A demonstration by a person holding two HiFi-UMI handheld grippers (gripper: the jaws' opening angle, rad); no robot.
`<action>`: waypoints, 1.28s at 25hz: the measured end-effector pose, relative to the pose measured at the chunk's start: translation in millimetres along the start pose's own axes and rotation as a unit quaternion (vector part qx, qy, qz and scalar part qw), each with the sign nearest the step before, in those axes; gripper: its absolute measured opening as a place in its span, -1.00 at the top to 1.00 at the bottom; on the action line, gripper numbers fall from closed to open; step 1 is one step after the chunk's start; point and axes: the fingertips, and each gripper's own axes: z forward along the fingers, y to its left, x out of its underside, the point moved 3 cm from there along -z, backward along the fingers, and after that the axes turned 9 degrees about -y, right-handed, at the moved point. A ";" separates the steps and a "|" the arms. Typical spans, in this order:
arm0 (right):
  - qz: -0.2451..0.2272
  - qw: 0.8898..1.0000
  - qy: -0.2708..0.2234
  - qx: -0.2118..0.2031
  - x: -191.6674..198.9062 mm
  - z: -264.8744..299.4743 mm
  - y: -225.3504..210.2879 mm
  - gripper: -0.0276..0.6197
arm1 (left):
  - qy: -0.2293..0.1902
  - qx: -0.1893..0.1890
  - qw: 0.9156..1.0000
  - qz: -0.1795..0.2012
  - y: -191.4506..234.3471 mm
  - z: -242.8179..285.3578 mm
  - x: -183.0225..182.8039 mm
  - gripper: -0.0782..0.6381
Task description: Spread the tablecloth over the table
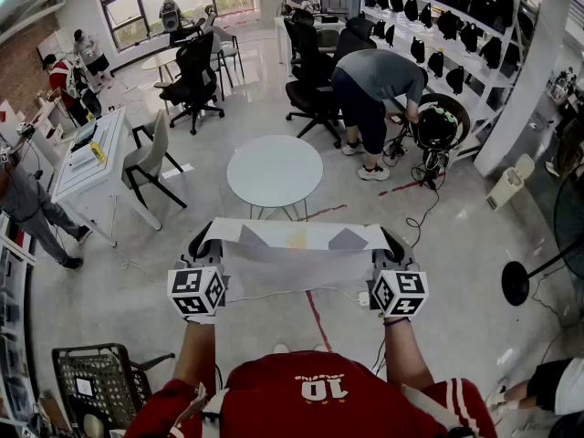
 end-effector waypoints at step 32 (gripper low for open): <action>-0.006 1.000 -0.005 -0.016 2.6 12.9 -9.9 0.86 | 0.002 0.008 1.000 -0.005 -1.1 13.6 1.3 0.76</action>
